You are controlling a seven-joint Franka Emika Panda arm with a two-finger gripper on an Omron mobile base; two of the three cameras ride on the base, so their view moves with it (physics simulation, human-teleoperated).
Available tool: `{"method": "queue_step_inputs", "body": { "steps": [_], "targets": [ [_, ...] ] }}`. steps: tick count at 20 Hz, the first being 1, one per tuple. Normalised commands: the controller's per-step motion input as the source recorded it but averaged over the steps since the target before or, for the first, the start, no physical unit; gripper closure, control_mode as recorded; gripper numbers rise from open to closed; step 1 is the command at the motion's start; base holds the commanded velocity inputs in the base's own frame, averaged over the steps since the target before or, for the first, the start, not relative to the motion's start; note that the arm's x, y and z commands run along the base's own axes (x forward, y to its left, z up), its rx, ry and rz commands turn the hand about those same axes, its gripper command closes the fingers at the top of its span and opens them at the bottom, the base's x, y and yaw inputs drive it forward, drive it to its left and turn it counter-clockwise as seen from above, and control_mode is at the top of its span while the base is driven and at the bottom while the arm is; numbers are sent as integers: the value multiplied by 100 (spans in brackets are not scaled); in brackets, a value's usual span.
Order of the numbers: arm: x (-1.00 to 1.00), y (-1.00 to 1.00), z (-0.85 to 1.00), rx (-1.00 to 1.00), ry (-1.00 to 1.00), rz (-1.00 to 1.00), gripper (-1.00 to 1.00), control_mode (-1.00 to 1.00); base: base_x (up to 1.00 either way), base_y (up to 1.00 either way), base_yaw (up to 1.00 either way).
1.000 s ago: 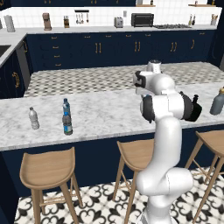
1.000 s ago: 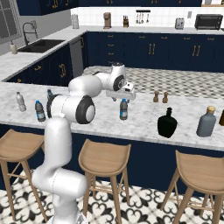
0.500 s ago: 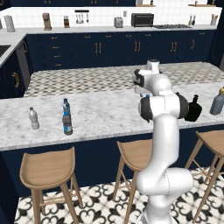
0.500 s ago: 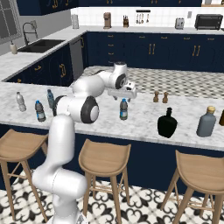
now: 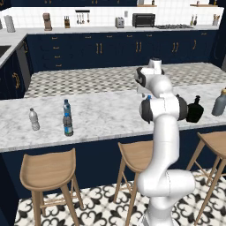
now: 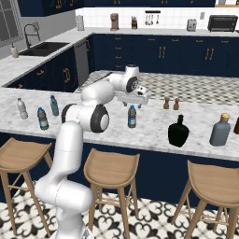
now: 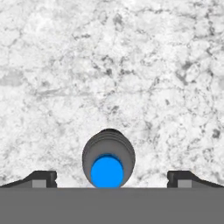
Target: Move the plastic bottles in the middle to the plastics group, and the glass bottles in the middle to the glass group.
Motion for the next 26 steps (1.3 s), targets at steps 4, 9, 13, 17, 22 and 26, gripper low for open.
{"method": "queue_step_inputs", "body": {
  "steps": [4, 9, 13, 17, 22, 26],
  "targets": [
    [0, 0, -34, 0, 6, 0, -100, -100, 0, 0, 0],
    [-4, 0, -31, 0, 2, 0, -100, -100, 0, 0, 0],
    [-29, 1, -11, 0, -4, 0, 100, -100, 0, 0, 0],
    [0, 0, 0, 0, 0, 0, 100, -100, 0, 0, 0],
    [0, 0, 0, 0, 0, 0, 100, -100, 0, 0, 0],
    [0, 0, 4, 0, 0, 0, 100, -100, 0, 0, 0]
  ]
}}
